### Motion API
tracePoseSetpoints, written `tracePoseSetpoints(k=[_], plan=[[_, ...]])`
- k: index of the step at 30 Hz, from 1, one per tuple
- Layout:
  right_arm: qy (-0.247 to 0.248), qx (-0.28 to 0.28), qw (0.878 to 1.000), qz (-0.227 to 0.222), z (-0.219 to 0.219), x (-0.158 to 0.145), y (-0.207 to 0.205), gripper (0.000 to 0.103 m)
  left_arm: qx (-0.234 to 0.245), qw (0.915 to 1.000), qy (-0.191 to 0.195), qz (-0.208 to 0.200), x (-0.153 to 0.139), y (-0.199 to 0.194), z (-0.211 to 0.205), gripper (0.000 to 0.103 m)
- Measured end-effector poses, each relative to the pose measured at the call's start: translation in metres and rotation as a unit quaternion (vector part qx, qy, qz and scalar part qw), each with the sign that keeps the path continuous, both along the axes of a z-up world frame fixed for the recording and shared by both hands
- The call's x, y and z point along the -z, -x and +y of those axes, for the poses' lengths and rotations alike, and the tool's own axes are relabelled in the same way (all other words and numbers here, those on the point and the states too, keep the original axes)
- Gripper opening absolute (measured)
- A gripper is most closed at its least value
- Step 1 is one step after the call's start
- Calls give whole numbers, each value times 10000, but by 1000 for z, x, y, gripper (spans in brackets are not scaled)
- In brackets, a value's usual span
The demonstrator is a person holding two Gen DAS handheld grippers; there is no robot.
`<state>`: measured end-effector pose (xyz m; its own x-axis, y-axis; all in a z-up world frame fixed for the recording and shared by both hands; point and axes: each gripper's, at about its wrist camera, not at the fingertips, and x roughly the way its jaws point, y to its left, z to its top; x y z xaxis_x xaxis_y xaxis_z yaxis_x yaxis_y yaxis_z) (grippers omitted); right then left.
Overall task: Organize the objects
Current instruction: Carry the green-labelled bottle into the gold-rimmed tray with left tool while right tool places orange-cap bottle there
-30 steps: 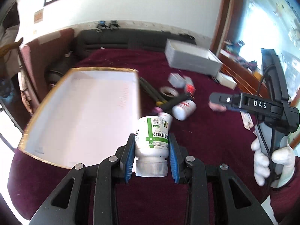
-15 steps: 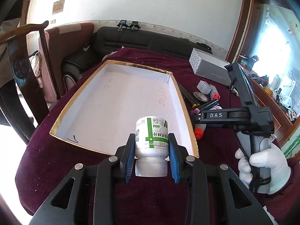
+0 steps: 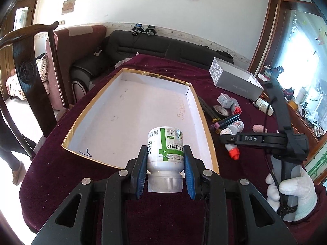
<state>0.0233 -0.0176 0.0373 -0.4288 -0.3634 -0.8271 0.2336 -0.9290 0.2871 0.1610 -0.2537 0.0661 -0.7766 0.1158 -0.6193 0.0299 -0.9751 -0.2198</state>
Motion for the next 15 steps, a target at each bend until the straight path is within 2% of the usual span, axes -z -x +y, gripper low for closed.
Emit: tracePoseSetpoints(k=[4,8,11,15], plan=[[491,-40,9987,108,16,-22,-7,25,32,9999,-100,44,-13,4,-3,29],[1121,-220,9934,41,14,-45,10,25,25,9999,24,153,-36,19,-6,29],[1651,-414,9854,-80,2,-66,35,25,51,9998,112,129,-54,53,-10,29],[1712,-507,9838,-147,-34,-73,73,25,-18,9998,177,-80,-62,115,-15,29]])
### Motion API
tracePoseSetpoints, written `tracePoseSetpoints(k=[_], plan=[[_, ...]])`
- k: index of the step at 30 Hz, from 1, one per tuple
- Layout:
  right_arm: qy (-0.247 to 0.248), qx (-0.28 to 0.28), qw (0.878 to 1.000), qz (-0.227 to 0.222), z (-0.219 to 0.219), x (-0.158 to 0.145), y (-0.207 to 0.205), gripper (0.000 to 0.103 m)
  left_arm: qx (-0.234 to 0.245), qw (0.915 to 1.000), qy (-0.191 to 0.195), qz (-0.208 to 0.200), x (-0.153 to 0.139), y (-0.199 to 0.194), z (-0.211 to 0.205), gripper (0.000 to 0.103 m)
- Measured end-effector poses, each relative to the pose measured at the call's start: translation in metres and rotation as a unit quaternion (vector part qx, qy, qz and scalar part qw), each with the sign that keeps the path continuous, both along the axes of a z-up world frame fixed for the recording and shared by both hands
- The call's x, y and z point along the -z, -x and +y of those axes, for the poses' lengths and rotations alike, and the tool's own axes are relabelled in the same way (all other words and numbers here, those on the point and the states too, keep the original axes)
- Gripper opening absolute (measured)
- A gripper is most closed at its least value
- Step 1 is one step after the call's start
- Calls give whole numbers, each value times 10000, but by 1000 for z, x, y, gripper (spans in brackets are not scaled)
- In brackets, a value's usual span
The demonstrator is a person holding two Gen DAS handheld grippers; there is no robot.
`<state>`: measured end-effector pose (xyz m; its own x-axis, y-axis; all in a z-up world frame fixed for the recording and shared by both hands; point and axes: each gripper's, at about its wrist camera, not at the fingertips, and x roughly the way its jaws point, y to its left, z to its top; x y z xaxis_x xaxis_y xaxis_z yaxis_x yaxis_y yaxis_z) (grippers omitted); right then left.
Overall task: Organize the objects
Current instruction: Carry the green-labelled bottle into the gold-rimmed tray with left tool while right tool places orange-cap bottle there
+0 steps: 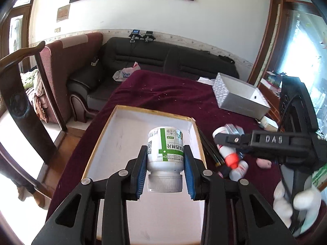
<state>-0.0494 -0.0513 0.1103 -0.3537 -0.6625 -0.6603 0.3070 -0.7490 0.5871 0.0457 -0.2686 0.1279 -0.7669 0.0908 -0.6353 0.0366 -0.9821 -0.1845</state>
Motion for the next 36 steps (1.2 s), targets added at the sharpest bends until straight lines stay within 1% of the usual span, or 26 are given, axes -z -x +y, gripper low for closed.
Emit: tracePoseSetpoints(k=[1,2,4,7,9,11,13,16,19,21,22,24,26,28,30,33,34,36], plan=[[-35,7,10000,-54,-12,4,15,25,-31,9999,-2,-99,3,14,-1,29],[-66,14,9999,-98,-19,6,21,25,-65,9996,-23,-265,10,38,-3,29],[-228,93,9995,-190,-36,18,42,25,-151,9986,-55,-505,26,68,-6,29],[-464,174,9983,-299,-51,38,65,25,-277,9965,-66,-783,55,101,-10,29],[-709,201,9969,-282,-61,48,74,25,-276,9951,-112,-946,73,116,-12,29],[-820,222,9960,-283,-63,56,81,25,-318,9934,-99,-1099,90,127,-12,29],[-912,238,9951,-312,-64,66,86,25,-375,9927,-123,-1142,98,133,-11,29],[-1001,237,9941,-338,-63,73,90,25,-368,9924,-195,-1155,104,137,-11,28],[-1086,266,9934,-245,-63,74,93,25,-436,9930,-187,-1086,103,139,-12,29],[-1073,296,9935,-249,-63,72,94,30,-527,9930,-184,-1041,101,137,-13,30],[-1064,299,9935,-257,-62,71,94,32,-545,9926,-226,-1059,100,138,-15,32],[-1067,325,9935,-215,-60,68,92,40,-550,9912,-375,-1140,100,139,-19,34],[-995,348,9944,-77,-52,59,86,40,-614,9905,-427,-1157,96,137,-22,34],[-924,447,9947,50,-40,47,76,46,-756,9908,-330,-1073,87,128,-21,34],[-797,514,9953,199,-24,36,67,57,-803,9926,-321,-854,75,108,-16,34],[-817,646,9935,450,4,24,49,59,-922,9932,-407,-577,69,78,-5,47],[-872,717,9922,530,18,21,41,59,-941,9930,-449,-556,71,72,-2,48],[-910,865,9904,581,41,20,30,59,-919,9923,-410,-721,81,62,8,48]])
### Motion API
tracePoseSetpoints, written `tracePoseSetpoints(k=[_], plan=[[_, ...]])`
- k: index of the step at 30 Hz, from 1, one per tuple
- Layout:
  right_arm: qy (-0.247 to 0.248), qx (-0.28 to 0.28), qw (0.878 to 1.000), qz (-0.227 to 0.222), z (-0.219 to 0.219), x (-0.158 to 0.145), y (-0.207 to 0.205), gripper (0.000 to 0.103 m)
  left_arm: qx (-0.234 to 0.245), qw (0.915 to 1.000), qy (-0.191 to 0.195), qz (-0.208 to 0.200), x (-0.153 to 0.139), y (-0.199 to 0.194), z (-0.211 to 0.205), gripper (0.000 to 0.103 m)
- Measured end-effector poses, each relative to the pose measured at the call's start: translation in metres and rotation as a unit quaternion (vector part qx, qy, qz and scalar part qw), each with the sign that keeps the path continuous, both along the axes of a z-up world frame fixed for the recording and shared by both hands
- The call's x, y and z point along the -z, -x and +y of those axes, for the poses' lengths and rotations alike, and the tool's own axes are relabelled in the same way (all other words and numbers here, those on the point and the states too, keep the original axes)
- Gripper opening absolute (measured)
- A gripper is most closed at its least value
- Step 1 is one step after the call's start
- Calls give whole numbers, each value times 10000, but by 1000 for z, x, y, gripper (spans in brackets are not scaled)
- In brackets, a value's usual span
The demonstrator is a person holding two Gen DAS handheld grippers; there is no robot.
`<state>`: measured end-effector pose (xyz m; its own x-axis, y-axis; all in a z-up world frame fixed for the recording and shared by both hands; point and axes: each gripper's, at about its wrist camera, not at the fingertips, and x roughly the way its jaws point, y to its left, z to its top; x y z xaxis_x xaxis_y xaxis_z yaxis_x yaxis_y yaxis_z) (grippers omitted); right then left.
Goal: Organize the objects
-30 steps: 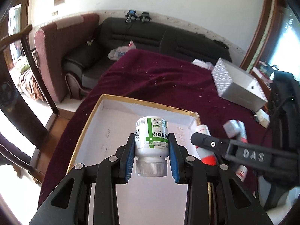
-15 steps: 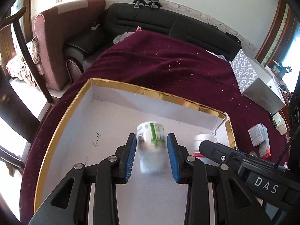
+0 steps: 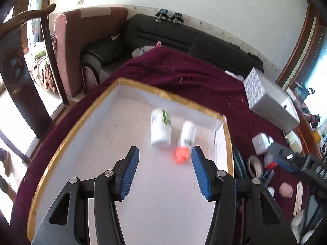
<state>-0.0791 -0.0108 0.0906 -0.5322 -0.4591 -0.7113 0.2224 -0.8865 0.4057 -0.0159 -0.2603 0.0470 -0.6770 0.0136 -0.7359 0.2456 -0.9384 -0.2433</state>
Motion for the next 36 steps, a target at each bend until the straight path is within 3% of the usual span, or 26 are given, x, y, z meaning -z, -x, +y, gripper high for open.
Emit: tracePoseSetpoints(k=[3,10,17,20,22,24,26,28,30,33,36], plan=[[108,289,9995,-59,43,1,-15,59,35,9998,38,-208,10,-9,8,48],[182,863,9958,-265,129,13,-38,60,173,9997,46,-178,5,-36,14,48],[303,467,9979,-331,116,18,-36,60,283,9992,-216,184,-20,-60,33,48],[1003,-76,9933,-564,93,20,-28,60,468,9978,-341,335,-29,-67,47,48],[2055,-529,9728,-931,79,27,-16,60,524,9972,-306,429,-33,-71,54,48],[2547,-743,9567,-1200,59,33,-4,69,542,9970,-269,478,-36,-73,58,48],[2480,-853,9550,-1386,41,39,6,69,563,9967,-286,502,-37,-74,62,48],[2186,-804,9592,-1605,25,50,14,62,569,9966,-313,499,-38,-75,62,48],[1866,-733,9674,-1547,23,49,14,61,589,9965,-343,481,-37,-75,62,48],[1252,-634,9775,-1574,34,46,3,62,625,9962,-363,476,-35,-75,63,48],[1308,-585,9765,-1611,57,48,-6,62,664,9956,-458,471,-33,-76,65,48]])
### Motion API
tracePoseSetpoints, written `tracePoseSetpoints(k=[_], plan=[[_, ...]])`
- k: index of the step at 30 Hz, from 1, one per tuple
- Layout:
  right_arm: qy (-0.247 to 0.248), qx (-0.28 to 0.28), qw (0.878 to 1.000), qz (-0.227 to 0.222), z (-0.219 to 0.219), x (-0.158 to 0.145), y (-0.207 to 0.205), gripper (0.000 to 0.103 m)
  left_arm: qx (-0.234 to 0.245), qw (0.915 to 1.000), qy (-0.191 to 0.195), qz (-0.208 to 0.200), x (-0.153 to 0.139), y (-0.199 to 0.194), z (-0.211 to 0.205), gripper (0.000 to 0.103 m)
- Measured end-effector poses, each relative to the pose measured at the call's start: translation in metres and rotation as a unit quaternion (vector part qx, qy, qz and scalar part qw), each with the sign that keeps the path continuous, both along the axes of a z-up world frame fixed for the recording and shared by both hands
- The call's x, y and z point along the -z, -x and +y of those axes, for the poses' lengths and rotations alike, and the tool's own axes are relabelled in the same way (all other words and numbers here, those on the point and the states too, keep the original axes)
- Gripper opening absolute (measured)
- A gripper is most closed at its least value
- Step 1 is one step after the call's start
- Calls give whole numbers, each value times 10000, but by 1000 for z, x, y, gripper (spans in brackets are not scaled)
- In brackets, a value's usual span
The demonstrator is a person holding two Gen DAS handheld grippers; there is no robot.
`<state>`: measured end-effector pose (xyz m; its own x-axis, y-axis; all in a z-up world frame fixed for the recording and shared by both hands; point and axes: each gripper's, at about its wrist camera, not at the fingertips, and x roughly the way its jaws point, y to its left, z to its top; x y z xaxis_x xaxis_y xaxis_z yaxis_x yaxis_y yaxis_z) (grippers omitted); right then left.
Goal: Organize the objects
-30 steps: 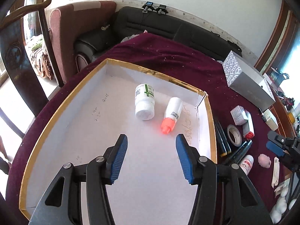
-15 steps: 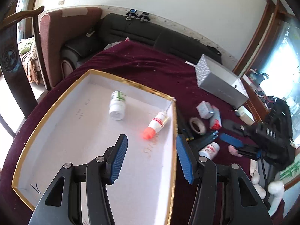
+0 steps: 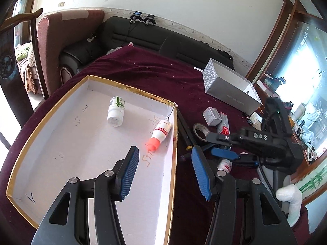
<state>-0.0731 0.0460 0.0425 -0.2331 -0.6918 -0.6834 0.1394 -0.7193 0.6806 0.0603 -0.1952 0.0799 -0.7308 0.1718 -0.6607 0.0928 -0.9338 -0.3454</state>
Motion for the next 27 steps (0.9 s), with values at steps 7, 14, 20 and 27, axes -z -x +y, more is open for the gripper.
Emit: tracePoseSetpoints(k=[7,14,20,27], plan=[[-693,381,9968,135,38,-2,-12,67,74,10000,-29,39,2,-7,6,48],[-2262,110,9657,1271,-17,-29,7,67,46,10000,27,44,2,-12,3,48],[-2990,-437,9381,1692,-57,-15,10,41,8,10000,54,43,3,-12,0,48],[-3078,-473,9404,1365,-41,-10,5,23,133,9999,73,-67,5,-8,10,48]])
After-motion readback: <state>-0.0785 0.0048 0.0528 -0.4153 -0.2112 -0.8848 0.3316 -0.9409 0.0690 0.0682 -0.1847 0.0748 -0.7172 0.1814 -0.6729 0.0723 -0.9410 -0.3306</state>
